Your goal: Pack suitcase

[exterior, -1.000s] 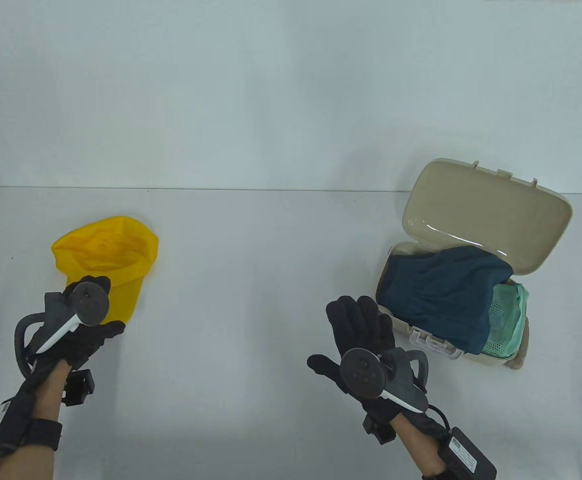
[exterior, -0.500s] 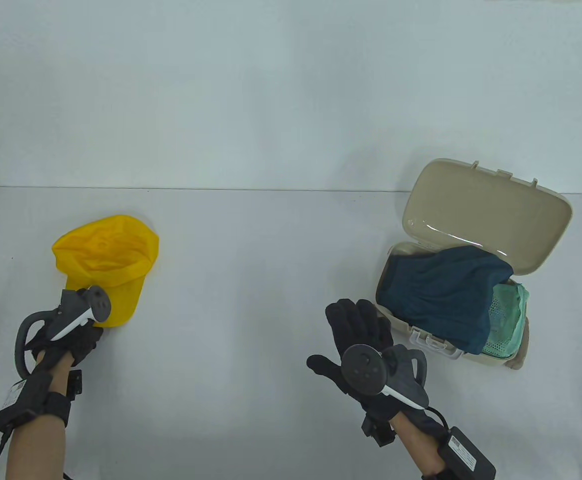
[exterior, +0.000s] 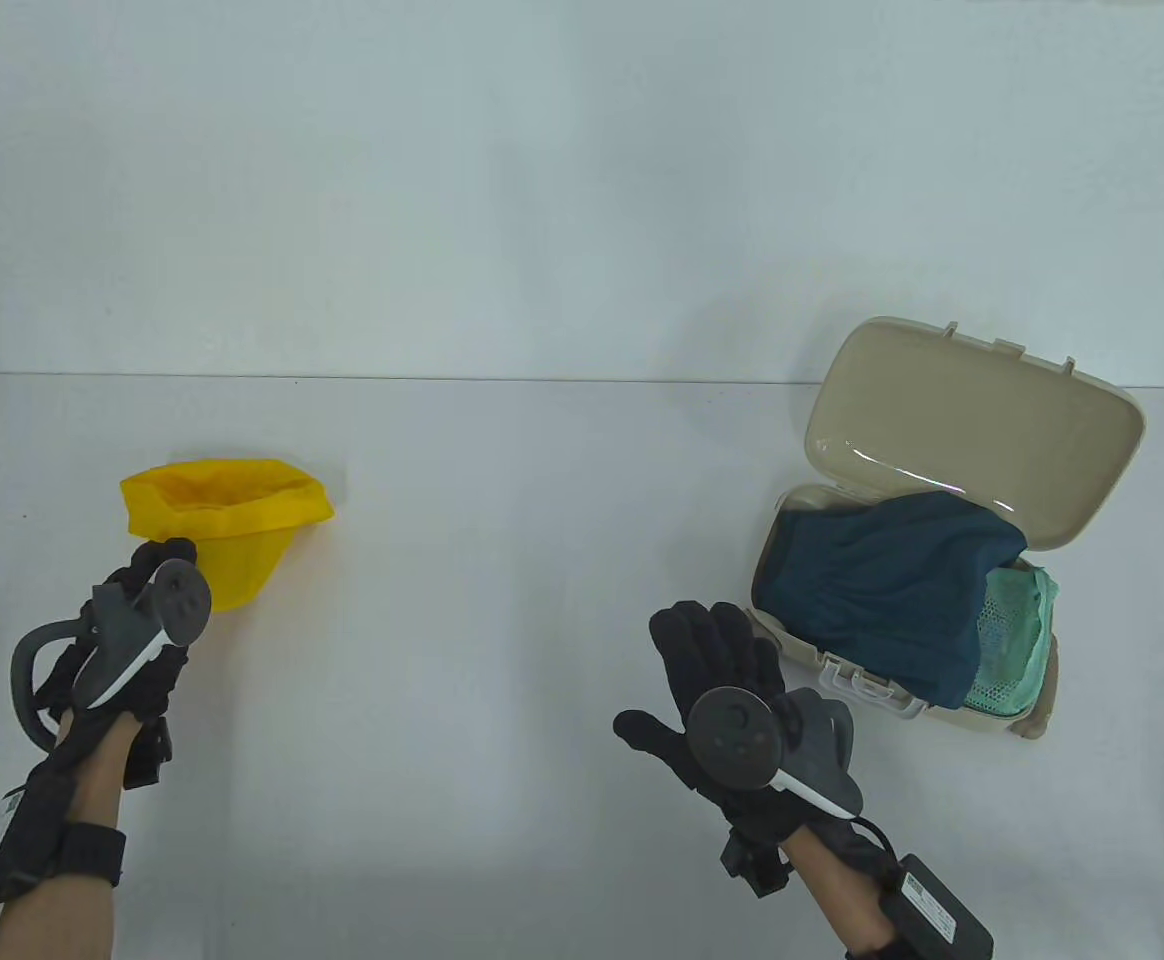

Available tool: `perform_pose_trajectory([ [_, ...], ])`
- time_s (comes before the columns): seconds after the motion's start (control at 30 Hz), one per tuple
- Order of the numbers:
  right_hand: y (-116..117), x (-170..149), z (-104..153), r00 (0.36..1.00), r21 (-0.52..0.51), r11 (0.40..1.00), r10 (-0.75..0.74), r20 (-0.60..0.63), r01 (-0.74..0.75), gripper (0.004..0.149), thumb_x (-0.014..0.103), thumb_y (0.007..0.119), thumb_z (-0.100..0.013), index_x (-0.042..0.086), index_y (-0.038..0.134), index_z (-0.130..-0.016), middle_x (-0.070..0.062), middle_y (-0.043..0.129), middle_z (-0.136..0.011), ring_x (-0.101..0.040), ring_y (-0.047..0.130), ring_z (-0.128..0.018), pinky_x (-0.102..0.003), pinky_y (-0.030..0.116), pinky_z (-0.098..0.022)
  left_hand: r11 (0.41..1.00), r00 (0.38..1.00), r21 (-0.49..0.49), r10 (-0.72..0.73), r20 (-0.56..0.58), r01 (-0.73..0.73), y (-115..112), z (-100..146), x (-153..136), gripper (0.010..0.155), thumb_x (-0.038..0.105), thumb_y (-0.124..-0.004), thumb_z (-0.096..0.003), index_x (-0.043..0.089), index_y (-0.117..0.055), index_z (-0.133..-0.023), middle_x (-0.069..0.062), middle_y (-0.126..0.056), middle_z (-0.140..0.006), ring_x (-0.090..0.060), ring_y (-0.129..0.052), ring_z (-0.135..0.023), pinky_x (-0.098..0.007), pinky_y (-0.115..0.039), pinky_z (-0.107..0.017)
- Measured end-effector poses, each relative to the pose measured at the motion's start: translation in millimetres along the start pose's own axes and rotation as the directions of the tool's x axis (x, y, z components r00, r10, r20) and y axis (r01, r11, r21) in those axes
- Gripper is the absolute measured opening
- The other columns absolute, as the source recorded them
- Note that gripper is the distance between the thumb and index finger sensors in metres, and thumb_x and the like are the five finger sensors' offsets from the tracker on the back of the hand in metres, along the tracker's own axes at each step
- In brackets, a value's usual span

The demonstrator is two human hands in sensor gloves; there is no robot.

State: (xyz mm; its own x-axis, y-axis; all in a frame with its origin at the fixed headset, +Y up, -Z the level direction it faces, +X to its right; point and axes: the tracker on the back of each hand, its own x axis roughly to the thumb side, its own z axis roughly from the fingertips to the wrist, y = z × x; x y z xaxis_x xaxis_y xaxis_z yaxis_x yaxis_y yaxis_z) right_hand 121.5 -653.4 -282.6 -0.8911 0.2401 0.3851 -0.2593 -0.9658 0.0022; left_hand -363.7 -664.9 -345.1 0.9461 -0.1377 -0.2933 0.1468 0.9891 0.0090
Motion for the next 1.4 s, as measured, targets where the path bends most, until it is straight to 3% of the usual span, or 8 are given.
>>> perform_pose_trajectory([
  [0.23,-1,1,2,1.000,-0.015,1.000,-0.001,0.006,0.001,0.093,0.074,0.046,-0.044,0.017,0.028,-0.115,-0.014,0.035,-0.122,-0.049,0.036,-0.111,-0.065,0.040,-0.075,0.982,0.994,0.189,0.010,0.110,-0.031,56,43,38,0.057,0.033,-0.057,-0.0542,0.041,-0.036,-0.107,0.008,-0.051,-0.117,-0.021,-0.072,-0.107,-0.039,-0.072,-0.078],
  [0.47,-2,-2,2,1.000,-0.018,1.000,-0.006,-0.009,0.005,0.093,0.074,0.046,-0.044,0.017,0.028,-0.115,-0.014,0.035,-0.122,-0.049,0.036,-0.111,-0.065,0.039,-0.075,0.944,0.963,0.308,0.029,0.267,-0.114,88,79,99,0.057,0.032,-0.057,-0.0545,0.041,-0.036,-0.107,0.007,-0.051,-0.117,-0.021,-0.071,-0.107,-0.039,-0.071,-0.078],
  [0.7,-3,-6,1,1.000,-0.021,1.000,-0.013,-0.026,0.012,0.093,0.074,0.046,-0.044,0.017,0.028,-0.115,-0.014,0.036,-0.122,-0.049,0.036,-0.111,-0.065,0.039,-0.075,0.920,0.914,0.342,0.043,0.402,-0.194,77,106,149,0.057,0.032,-0.057,-0.0545,0.040,-0.036,-0.107,0.007,-0.051,-0.117,-0.022,-0.071,-0.108,-0.040,-0.070,-0.078],
  [0.83,-1,-7,-2,0.999,-0.011,1.000,-0.021,-0.038,0.020,0.093,0.075,0.047,-0.044,0.017,0.028,-0.115,-0.014,0.036,-0.122,-0.049,0.036,-0.111,-0.066,0.039,-0.075,0.923,0.904,0.362,-0.038,0.426,-0.132,65,110,159,0.057,0.032,-0.057,-0.0544,0.040,-0.037,-0.107,0.007,-0.052,-0.117,-0.022,-0.072,-0.107,-0.039,-0.071,-0.078],
  [1.03,-8,-7,-10,0.998,-0.007,1.000,-0.030,-0.051,0.029,0.093,0.075,0.047,-0.044,0.017,0.028,-0.115,-0.014,0.036,-0.123,-0.050,0.037,-0.110,-0.066,0.040,-0.075,0.931,0.890,0.342,-0.047,0.454,-0.125,56,114,161,0.057,0.032,-0.057,-0.0543,0.040,-0.038,-0.107,0.007,-0.052,-0.117,-0.022,-0.072,-0.107,-0.039,-0.071,-0.078],
  [1.27,-63,-3,-58,0.994,-0.048,0.999,0.002,-0.113,-0.008,0.091,0.075,0.047,-0.044,0.019,0.036,-0.114,-0.011,0.048,-0.121,-0.046,0.061,-0.108,-0.064,0.056,-0.073,0.920,0.869,0.352,-0.027,0.493,-0.171,60,122,163,0.057,0.032,-0.057,-0.0542,0.041,-0.038,-0.107,0.007,-0.052,-0.117,-0.021,-0.071,-0.107,-0.039,-0.071,-0.078],
  [1.4,-82,-9,-96,0.982,0.009,0.996,-0.081,-0.171,0.084,0.091,0.076,0.047,-0.044,0.019,0.039,-0.114,-0.011,0.057,-0.118,-0.042,0.069,-0.104,-0.062,0.061,-0.072,0.906,0.857,0.369,-0.015,0.515,-0.207,66,129,163,0.057,0.032,-0.057,-0.0543,0.041,-0.037,-0.107,0.008,-0.052,-0.117,-0.021,-0.071,-0.108,-0.039,-0.071,-0.078],
])
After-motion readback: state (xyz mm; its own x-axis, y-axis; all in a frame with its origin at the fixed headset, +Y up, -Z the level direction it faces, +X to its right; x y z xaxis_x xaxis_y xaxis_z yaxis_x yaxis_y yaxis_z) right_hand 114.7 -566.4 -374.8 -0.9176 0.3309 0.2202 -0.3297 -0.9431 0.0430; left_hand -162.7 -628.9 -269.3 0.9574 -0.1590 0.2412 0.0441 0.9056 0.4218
